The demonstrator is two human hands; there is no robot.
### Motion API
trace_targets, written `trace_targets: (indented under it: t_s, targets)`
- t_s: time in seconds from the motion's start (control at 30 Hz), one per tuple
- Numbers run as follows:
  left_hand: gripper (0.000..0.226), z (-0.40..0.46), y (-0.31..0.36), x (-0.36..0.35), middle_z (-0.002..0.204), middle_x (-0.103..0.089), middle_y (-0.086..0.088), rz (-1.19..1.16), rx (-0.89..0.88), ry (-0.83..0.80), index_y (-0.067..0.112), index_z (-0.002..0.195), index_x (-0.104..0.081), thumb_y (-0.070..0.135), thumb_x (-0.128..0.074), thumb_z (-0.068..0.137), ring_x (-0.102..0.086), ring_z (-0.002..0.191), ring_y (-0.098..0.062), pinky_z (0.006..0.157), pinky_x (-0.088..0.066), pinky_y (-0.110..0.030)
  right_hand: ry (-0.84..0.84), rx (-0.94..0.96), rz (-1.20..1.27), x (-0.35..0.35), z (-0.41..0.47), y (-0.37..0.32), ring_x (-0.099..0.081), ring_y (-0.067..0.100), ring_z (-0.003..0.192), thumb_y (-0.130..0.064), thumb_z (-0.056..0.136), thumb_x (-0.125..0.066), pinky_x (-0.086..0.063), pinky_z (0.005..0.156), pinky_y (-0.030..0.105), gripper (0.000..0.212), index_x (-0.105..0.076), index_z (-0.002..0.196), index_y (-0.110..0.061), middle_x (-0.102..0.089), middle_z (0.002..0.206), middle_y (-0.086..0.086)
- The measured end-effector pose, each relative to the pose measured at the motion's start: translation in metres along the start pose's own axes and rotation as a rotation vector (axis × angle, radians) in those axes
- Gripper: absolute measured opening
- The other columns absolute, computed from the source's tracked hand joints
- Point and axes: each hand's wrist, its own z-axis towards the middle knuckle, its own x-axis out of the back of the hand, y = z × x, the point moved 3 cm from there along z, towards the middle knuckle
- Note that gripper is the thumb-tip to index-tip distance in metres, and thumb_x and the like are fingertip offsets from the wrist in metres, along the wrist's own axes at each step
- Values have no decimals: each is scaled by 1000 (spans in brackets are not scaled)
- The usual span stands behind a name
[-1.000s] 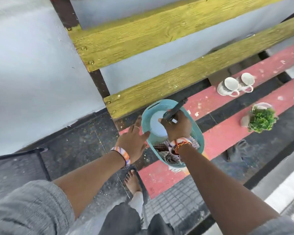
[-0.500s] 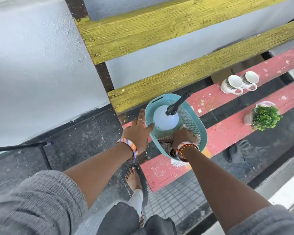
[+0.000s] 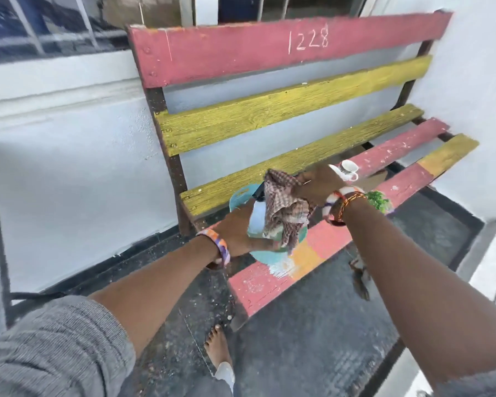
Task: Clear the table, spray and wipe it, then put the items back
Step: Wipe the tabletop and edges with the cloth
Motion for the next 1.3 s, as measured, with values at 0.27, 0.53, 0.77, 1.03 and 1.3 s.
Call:
trace_targets:
  t_s: [0.27,0.53,0.77,1.03,1.3]
  targets:
    - [46,-104,36,84,86,-65,-2,-598,-103,420,22,97,-59,38,-79,59,-61,87,-22,79,-50,-38,-67,235,218,9,-69,-123,-43,15,37,-31,91,-57,-23,43,17,46,-44,57,-3,-42,41,10]
    - [42,-196,-19,140,92,-64,-5,-858,85,526,16,113,-51,26,-70,78,-62,72,-16,62,-52,-26,-253,409,588,-28,-99,-233,-59,0,47,-10,78,-72,-46,48,10,11,-64,69,-10,-66,51,-10]
    - [30,-298,-114,210,37,-49,9,-508,233,831,17,47,-60,6,-69,74,-42,37,-2,45,-37,-17,-193,670,104,-66,-113,-358,-58,3,64,-8,77,-73,-47,62,13,21,-70,97,-3,-64,75,1]
    - [17,-424,-165,316,74,-70,-12,287,179,1142,11,81,-72,16,-60,70,-59,70,-26,63,-41,-27,-22,659,405,-184,-109,-475,-60,10,80,1,77,-67,-47,73,9,27,-70,102,-9,-66,91,2]
    - [32,-426,-233,276,93,-71,-13,340,173,240,6,98,-71,33,-66,81,-62,86,-26,67,-34,-21,219,232,211,-277,-99,-456,-63,25,103,6,82,-42,-43,70,14,37,-74,92,-8,-72,103,8]
